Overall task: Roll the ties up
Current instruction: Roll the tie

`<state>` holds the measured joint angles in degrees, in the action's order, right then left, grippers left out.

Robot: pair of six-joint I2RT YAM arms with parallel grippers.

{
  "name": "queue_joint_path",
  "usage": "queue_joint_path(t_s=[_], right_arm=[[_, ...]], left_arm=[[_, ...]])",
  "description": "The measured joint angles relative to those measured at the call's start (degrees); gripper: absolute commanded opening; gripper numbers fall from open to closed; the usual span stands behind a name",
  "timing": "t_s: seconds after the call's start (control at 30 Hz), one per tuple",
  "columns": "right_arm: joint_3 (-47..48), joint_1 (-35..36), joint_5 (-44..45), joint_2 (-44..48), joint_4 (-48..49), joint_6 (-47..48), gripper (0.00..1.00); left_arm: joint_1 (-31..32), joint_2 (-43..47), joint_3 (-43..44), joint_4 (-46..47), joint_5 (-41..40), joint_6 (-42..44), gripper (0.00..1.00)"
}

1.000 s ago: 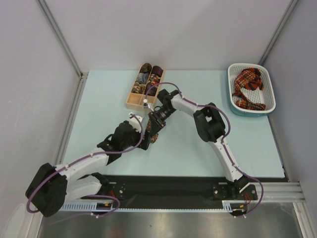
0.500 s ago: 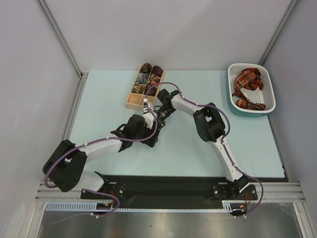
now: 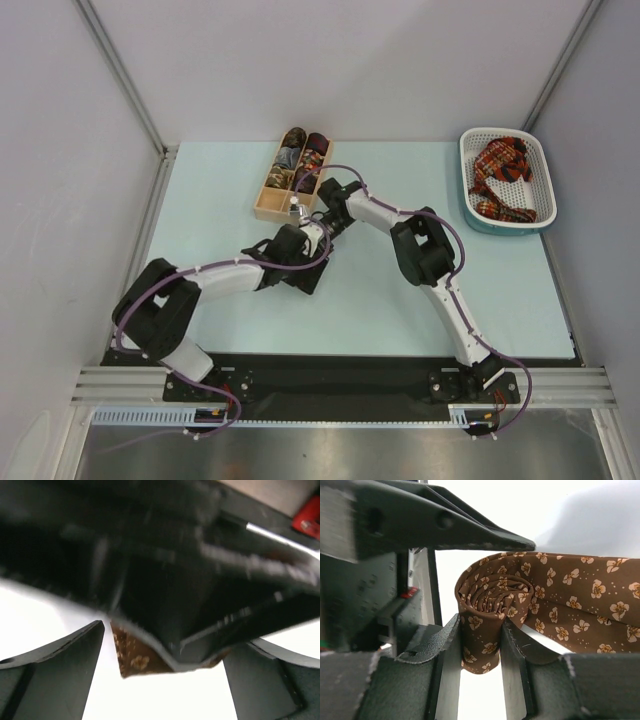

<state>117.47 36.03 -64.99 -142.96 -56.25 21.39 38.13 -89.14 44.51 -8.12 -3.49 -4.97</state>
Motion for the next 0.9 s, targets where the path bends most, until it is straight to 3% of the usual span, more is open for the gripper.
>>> queue_joint_path(t_s=[0.13, 0.37, 0.43, 0.6, 0.77, 0.9], right_arm=[[0.0, -0.4, 0.0, -0.3, 0.5, -0.9, 0.27], [0.0, -0.7, -0.6, -0.7, 1.0, -1.8, 0.27], [0.1, -0.8, -0.8, -0.9, 1.7, -1.9, 0.27], [0.2, -0.8, -0.6, -0.9, 2.4, -2.5, 0.28], [-0.3, -0.8, -0.4, -0.8, 3.3, -3.8, 0.27], [-6.6, -1.9, 0.0, 2.6, 6.4, -5.5, 0.27]], left_arm=[[0.1, -2.8, 1.9, -1.1, 0.4, -0.1, 0.99], [0.8, -4.3, 2.9, -1.4, -0.6, -1.7, 0.6], [1.0, -4.7, 3.3, -1.5, -0.9, -2.1, 0.55], [1.3, -4.9, 3.5, -1.5, -0.9, -2.2, 0.48], [1.5, -5.2, 3.8, -1.6, -0.5, -1.7, 0.47], [3.4, -6.9, 6.1, -2.9, -0.1, -0.8, 0.47]])
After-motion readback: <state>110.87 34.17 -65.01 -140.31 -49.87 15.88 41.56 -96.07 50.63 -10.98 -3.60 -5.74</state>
